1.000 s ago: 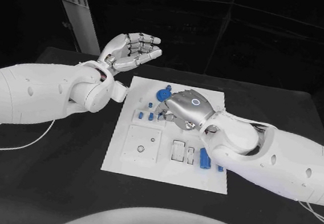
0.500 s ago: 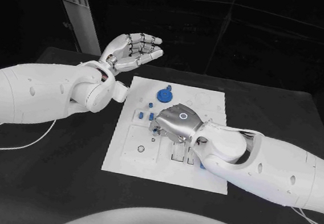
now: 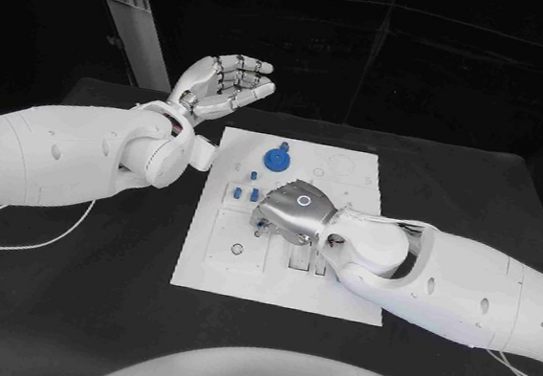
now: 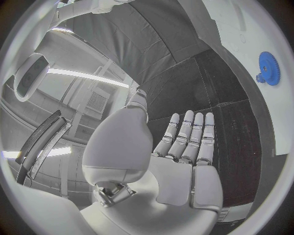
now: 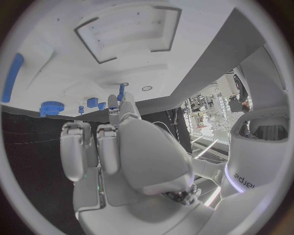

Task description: Assemble the parts on the task board

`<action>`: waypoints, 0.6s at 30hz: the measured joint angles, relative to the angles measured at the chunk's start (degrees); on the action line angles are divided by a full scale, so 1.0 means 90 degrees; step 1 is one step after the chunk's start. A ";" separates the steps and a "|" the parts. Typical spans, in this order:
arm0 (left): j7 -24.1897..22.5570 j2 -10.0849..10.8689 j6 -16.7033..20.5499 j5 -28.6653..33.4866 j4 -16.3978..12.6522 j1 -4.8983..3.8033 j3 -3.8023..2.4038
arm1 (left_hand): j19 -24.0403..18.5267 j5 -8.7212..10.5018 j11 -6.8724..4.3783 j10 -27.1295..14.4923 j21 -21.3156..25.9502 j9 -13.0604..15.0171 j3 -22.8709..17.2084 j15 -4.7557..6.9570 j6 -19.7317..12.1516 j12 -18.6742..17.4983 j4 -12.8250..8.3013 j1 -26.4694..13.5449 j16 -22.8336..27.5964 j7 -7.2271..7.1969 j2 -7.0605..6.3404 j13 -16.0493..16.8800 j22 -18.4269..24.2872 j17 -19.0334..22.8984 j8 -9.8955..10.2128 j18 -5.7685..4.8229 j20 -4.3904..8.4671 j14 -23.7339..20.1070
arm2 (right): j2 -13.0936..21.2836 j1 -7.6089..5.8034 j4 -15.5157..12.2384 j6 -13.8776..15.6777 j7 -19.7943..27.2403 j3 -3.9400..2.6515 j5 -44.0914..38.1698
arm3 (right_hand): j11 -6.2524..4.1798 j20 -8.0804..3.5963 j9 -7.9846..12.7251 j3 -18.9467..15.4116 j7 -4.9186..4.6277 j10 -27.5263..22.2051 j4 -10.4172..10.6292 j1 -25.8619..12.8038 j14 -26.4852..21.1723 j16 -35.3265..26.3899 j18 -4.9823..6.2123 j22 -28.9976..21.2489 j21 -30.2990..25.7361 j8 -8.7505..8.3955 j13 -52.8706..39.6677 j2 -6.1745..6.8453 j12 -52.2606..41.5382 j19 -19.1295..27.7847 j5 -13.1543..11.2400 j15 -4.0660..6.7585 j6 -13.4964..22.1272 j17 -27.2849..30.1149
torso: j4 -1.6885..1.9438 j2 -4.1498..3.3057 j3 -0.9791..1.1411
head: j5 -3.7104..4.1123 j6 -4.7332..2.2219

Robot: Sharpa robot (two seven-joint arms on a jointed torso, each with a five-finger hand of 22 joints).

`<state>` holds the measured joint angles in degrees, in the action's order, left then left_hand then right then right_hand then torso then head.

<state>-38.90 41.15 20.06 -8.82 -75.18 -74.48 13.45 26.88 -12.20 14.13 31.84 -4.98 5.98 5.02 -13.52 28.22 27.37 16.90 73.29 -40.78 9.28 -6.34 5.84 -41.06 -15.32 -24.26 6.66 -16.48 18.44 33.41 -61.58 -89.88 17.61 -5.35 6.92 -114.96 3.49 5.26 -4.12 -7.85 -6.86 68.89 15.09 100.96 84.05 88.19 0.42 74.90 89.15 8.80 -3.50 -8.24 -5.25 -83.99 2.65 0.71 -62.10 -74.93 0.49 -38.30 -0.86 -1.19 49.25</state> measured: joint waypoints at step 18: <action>0.0000 -0.0004 -0.0007 0.0001 0.0004 0.0004 0.0000 | 0.0000 -0.0026 0.0000 0.0000 0.0000 0.0000 -0.0018 0.0000 0.0001 0.0024 0.0019 0.0003 0.0000 0.0001 0.0046 -0.0005 0.0004 0.0017 -0.0023 0.0000 0.0000 0.0000 | -0.0033 0.0027 0.0048 0.0047 0.0023 -0.0004 -0.0066 | 0.0000 0.0008 0.0002 0.0000 -0.0016 0.0000 0.0000 0.0000 -0.0024 0.0001 0.0000 0.0000 0.0000 -0.0005 -0.0001 0.0000 0.0026 -0.0009 0.0000 -0.0024 0.0030 0.0000 | -0.0004 0.0005 -0.0004 | 0.0014 -0.0015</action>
<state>-38.90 41.11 20.00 -8.81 -75.14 -74.44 13.45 26.88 -12.43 14.13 31.84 -4.98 5.98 4.86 -13.52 28.23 27.59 17.07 73.32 -40.78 9.29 -5.92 5.79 -41.02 -15.16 -24.47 6.66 -16.48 18.44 33.11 -61.34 -89.45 18.04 -5.14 6.88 -115.55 3.49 5.33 -4.10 -7.85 -7.00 68.89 15.08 100.96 83.83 88.19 0.42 74.90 89.15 8.76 -3.51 -8.24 -5.01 -84.07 2.65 0.50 -61.83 -74.93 0.46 -38.25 -0.90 -1.07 49.11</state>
